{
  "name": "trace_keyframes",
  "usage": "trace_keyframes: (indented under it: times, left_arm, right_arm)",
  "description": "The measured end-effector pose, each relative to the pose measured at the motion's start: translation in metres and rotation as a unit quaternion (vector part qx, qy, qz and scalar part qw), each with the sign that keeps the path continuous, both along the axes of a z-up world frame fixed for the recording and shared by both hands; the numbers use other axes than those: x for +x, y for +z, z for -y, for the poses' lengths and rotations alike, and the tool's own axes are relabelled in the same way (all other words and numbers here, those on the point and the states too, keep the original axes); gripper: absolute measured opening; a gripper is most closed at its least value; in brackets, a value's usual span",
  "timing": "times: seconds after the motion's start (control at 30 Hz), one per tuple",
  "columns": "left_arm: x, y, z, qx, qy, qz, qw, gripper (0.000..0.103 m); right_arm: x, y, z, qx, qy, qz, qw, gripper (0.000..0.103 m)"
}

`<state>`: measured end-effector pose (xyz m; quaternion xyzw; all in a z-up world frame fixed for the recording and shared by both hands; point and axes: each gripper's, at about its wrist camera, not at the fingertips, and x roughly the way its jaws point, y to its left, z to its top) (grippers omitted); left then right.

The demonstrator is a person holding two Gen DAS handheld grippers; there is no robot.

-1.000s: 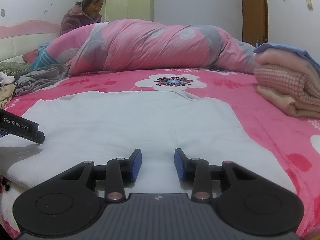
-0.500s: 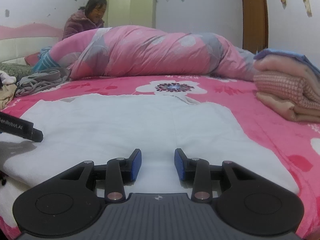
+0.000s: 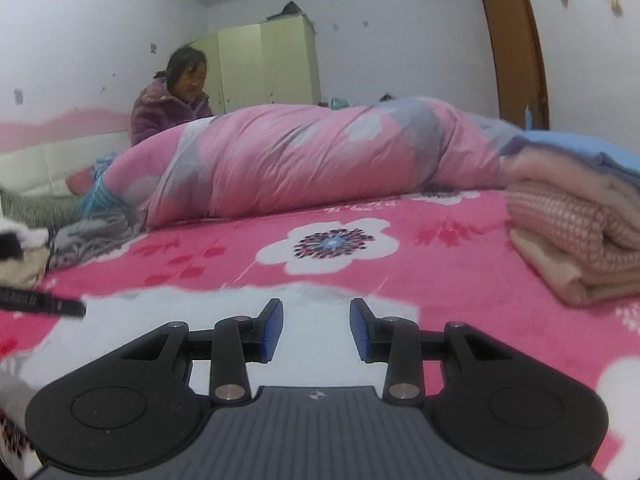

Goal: Fold clothes

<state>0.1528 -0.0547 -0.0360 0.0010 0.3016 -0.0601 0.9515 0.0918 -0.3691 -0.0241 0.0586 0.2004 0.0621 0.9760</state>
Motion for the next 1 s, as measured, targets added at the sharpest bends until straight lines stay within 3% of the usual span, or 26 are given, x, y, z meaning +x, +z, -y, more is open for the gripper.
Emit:
trace_keyframes:
  times: [0.13, 0.3, 0.43, 0.57, 0.77, 0.8, 0.83, 1.0]
  left_arm:
    - [0.031, -0.007, 0.018, 0.016, -0.019, -0.011, 0.9996, 0.098]
    - [0.062, -0.03, 0.024, 0.055, -0.041, -0.012, 0.9976, 0.097]
    - [0.074, -0.052, 0.012, 0.067, -0.033, -0.023, 0.9969, 0.097]
    - [0.077, -0.061, -0.005, 0.017, -0.031, -0.036, 0.9987, 0.098]
    - [0.08, -0.066, -0.023, -0.049, -0.042, -0.037, 0.9973, 0.103]
    - [0.08, -0.067, -0.025, -0.056, -0.044, -0.035, 0.9968, 0.103]
    - [0.08, -0.067, -0.027, -0.063, -0.045, -0.034, 0.9964, 0.103]
    - [0.08, -0.068, -0.032, -0.087, -0.046, -0.031, 0.9947, 0.103]
  right_arm:
    - [0.052, 0.003, 0.018, -0.002, 0.073, -0.042, 0.996, 0.039]
    - [0.104, -0.008, 0.001, -0.075, 0.153, -0.045, 0.984, 0.039]
    - [0.131, -0.024, -0.022, -0.133, 0.21, -0.049, 0.967, 0.028]
    - [0.141, -0.035, -0.041, -0.183, 0.243, -0.048, 0.951, 0.028]
    - [0.154, -0.034, -0.033, -0.167, 0.212, -0.066, 0.961, 0.028]
    - [0.156, -0.034, -0.032, -0.163, 0.206, -0.069, 0.962, 0.017]
    - [0.158, -0.034, -0.03, -0.16, 0.201, -0.072, 0.964, 0.0]
    - [0.169, -0.034, -0.023, -0.143, 0.172, -0.088, 0.971, 0.0]
